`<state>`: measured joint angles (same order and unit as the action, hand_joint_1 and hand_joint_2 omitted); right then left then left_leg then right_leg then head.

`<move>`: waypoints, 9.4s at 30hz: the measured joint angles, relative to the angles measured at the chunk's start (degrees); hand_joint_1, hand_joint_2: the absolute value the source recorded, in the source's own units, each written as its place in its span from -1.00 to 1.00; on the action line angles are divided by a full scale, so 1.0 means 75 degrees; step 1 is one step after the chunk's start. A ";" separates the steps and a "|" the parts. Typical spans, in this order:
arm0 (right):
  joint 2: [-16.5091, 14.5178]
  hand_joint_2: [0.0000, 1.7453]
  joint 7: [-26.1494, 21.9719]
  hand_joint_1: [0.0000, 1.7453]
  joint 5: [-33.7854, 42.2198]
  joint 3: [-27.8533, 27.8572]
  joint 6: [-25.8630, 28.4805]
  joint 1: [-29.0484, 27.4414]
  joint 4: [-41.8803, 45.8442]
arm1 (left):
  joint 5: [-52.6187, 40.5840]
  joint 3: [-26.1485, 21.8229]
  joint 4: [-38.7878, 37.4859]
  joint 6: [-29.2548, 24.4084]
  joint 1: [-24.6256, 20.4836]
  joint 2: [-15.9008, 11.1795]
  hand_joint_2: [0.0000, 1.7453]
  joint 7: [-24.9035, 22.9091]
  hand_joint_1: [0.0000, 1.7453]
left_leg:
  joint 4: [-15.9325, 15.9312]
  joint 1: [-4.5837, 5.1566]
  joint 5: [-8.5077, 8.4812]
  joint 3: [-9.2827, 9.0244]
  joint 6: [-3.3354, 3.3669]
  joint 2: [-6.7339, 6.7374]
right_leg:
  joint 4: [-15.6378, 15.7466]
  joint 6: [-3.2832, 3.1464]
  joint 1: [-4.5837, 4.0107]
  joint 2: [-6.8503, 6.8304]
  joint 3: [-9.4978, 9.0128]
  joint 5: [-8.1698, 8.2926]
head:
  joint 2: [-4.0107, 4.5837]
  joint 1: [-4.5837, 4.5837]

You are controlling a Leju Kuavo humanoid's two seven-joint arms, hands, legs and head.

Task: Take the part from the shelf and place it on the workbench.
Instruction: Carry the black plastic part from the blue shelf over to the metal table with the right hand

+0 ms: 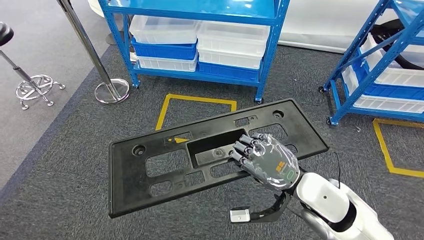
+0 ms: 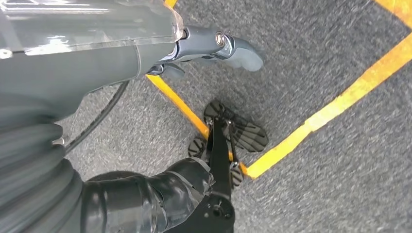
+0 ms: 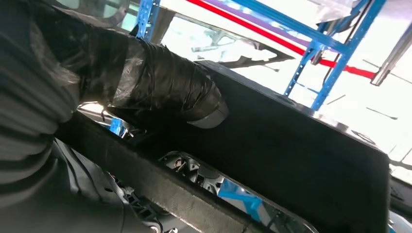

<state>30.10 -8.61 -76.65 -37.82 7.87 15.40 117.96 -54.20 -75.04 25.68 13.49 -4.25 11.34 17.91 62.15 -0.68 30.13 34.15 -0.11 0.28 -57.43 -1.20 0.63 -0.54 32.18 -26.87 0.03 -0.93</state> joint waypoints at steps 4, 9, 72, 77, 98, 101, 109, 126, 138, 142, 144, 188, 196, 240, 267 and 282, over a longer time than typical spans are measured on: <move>0.0000 1.00 0.0028 1.00 -0.0061 -0.0006 0.0002 -0.0005 -0.0024 | -0.0020 0.0001 -0.0003 -0.0006 0.0020 -0.0007 1.00 0.0023 -1.00 | 0.1596 -0.0006 0.0670 0.0681 -0.0025 -0.0004 | -0.0051 -0.0076 -0.0063 -0.0049 0.0110 0.0051 | -0.0001 0.0001; 0.0000 1.00 0.0091 1.00 -0.0152 -0.0007 0.0009 -0.0003 -0.0035 | -0.0032 0.0000 -0.0003 -0.0026 -0.0004 -0.0022 1.00 0.0062 -1.00 | -0.0253 0.0050 -0.0189 -0.0253 0.0124 0.0263 | -0.0230 -0.0007 -0.0119 -0.0198 0.0201 0.0014 | -0.0001 0.0001; 0.0070 1.00 0.0392 1.00 -0.0607 0.0039 0.0025 -0.0359 0.0031 | -0.0122 -0.0072 0.0135 0.0117 0.0078 0.0109 1.00 -0.0053 -1.00 | -0.0326 -0.0156 -0.0630 0.0175 -0.0143 0.0249 | -0.0106 0.0343 0.0072 -0.0826 -0.0303 -0.0365 | 0.0001 0.0050; 0.0073 1.00 0.0390 1.00 -0.0610 0.0042 0.0026 -0.0351 0.0030 | -0.0122 -0.0098 0.0163 0.0117 0.0092 0.0094 1.00 -0.0047 -1.00 | -0.0402 -0.0150 -0.0725 0.0229 0.0151 -0.0101 | -0.0813 0.0445 0.0161 -0.0321 -0.0037 -0.0926 | 0.0000 0.0033; 0.0076 1.00 0.0463 1.00 -0.0807 0.0039 0.0023 -0.0461 -0.0088 | -0.0134 -0.0131 0.0169 0.0117 0.0057 0.0084 1.00 0.0104 -1.00 | 0.0924 -0.0069 -0.0252 0.0868 -0.0159 0.0004 | 0.0005 -0.0129 -0.0095 -0.0463 -0.0116 -0.0110 | 0.0001 0.0036; 0.0077 1.00 0.0467 1.00 -0.0812 0.0042 0.0026 -0.0459 -0.0093 | -0.0134 -0.0136 0.0171 0.0118 0.0050 0.0074 1.00 0.0106 -1.00 | -0.0305 -0.0025 -0.0565 0.0119 -0.0060 0.0404 | -0.0121 0.0001 -0.0108 -0.0723 -0.0099 -0.0205 | -0.0001 0.0035; 0.0080 1.00 0.0478 1.00 -0.0817 0.0050 0.0038 -0.0466 -0.0095 | -0.0134 -0.0148 0.0173 0.0119 0.0068 0.0063 1.00 0.0110 -1.00 | -0.0567 -0.0037 -0.0759 0.0100 0.0323 -0.0094 | -0.1344 0.0281 -0.0009 -0.0046 0.0375 -0.1046 | -0.0001 0.0030; 0.0085 1.00 0.0430 1.00 -0.0819 0.0050 0.0038 -0.0507 -0.0109 | -0.0170 -0.0157 0.0172 0.0113 0.0073 0.0057 1.00 0.0108 -1.00 | 0.1378 -0.0014 0.0141 0.1130 -0.0033 -0.0117 | 0.0021 -0.0125 -0.0048 -0.0133 -0.0109 -0.0070 | -0.0001 0.0036; 0.0067 1.00 0.0405 1.00 -0.0822 -0.0024 -0.0035 -0.0542 -0.0173 | -0.0131 -0.0183 0.0172 0.0082 0.0076 -0.0008 1.00 0.0009 -1.00 | -0.0678 0.0040 -0.0737 -0.0051 0.0303 -0.0004 | -0.0599 0.0203 -0.0048 -0.0414 0.0076 -0.0561 | 0.0000 0.0028; 0.0064 1.00 0.0405 1.00 -0.0823 -0.0047 -0.0049 -0.0618 -0.0220 | -0.0131 -0.0183 0.0172 0.0082 0.0046 -0.0012 1.00 -0.0002 -1.00 | -0.0668 0.0040 -0.0773 -0.0013 0.0354 -0.0356 | -0.2289 0.0268 0.0018 0.0044 0.0889 -0.1218 | 0.0001 0.0025; 0.0064 1.00 0.0405 1.00 -0.0822 -0.0065 -0.0052 -0.0633 -0.0238 | -0.0132 -0.0183 0.0172 0.0082 0.0042 -0.0014 1.00 -0.0005 -1.00 | -0.0625 0.0035 -0.0769 -0.0010 0.0346 -0.0580 | -0.1852 0.0271 0.0053 0.0094 0.0713 -0.0790 | 0.0000 0.0025; -0.0021 1.00 0.0405 1.00 -0.0826 -0.0351 -0.0326 -0.0402 -0.0616 | 0.0047 -0.0315 0.0169 -0.0015 0.0001 -0.0028 1.00 -0.0079 -1.00 | 0.1610 0.0006 0.0276 0.1089 -0.0074 -0.0130 | -0.0286 -0.0043 0.0049 -0.0217 0.0127 -0.0100 | -0.0001 0.0049; -0.0028 1.00 0.0426 1.00 -0.0826 -0.0366 -0.0332 -0.0379 -0.0643 | 0.0027 -0.0345 0.0197 -0.0025 0.0001 -0.0071 1.00 -0.0080 -1.00 | -0.0527 0.0231 -0.0561 -0.0066 0.0279 0.0441 | -0.0276 0.0074 -0.0065 -0.0968 0.0052 -0.0167 | -0.0001 0.0049; -0.0035 1.00 0.0272 1.00 -0.0587 -0.0600 -0.0379 -0.0045 -0.0775 | 0.0012 -0.0364 0.0201 -0.0052 0.0053 -0.0075 1.00 -0.0153 -1.00 | -0.0454 0.0033 -0.0597 -0.0019 0.0019 -0.0632 | -0.0439 0.0198 0.0117 0.0254 0.0243 -0.0093 | 0.0000 0.0039; -0.0020 1.00 0.0273 1.00 -0.0513 -0.0861 -0.0444 0.0030 -0.0880 | 0.0119 -0.0371 0.0210 -0.0068 0.0108 -0.0082 1.00 -0.0302 -1.00 | -0.0987 -0.0216 -0.0511 -0.0589 0.0157 -0.0517 | -0.1187 0.0721 0.0434 0.0153 0.0574 -0.0319 | 0.0001 0.0041; -0.0020 1.00 0.0274 1.00 -0.0403 -0.1045 -0.0545 0.0024 -0.0902 | 0.0184 -0.0378 0.0251 -0.0166 0.0076 -0.0068 1.00 -0.0442 -1.00 | 0.1293 0.0081 0.0000 0.1321 0.0281 -0.0062 | -0.0187 0.0057 -0.0075 0.0097 -0.0781 -0.0783 | 0.0001 0.0001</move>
<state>29.94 -6.56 -79.67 -45.66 3.78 15.58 111.20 -52.83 -77.88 27.56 12.24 -3.68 10.83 14.59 71.84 -0.07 30.14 44.06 1.99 -0.19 -58.84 -0.78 0.07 0.18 26.33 -32.75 0.03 -0.92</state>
